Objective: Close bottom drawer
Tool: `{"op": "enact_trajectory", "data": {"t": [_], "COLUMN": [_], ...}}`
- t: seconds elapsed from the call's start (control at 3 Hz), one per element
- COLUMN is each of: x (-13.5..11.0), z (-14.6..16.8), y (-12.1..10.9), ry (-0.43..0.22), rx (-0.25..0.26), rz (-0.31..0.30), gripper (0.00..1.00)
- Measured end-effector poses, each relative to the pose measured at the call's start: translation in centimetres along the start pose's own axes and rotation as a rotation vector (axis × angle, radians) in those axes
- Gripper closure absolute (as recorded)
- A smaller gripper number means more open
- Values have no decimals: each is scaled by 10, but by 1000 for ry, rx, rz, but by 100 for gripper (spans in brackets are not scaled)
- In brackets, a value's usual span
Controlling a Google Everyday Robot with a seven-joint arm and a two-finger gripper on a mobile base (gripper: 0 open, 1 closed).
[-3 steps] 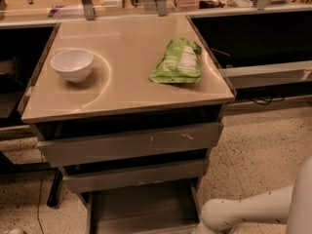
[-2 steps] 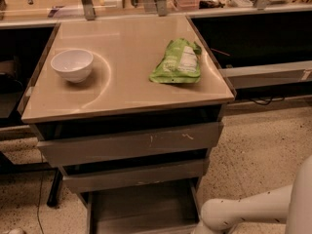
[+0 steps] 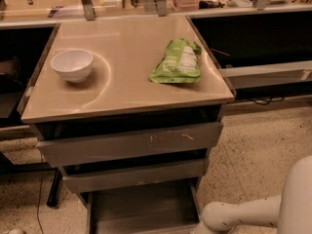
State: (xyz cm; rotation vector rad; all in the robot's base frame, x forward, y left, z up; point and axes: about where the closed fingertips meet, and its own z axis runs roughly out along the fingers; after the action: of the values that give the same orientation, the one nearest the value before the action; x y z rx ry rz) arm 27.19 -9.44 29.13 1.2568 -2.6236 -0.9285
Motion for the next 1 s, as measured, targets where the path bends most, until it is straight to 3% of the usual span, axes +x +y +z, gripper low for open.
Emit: {"op": "enact_trajectory", "data": {"t": [0.67, 1.0], "x": [-22, -28], "z": [18, 36], "y": [-48, -68], "ry": [-75, -81], "rx": [89, 120], "rz": [-33, -38], "gripper": [100, 100]}}
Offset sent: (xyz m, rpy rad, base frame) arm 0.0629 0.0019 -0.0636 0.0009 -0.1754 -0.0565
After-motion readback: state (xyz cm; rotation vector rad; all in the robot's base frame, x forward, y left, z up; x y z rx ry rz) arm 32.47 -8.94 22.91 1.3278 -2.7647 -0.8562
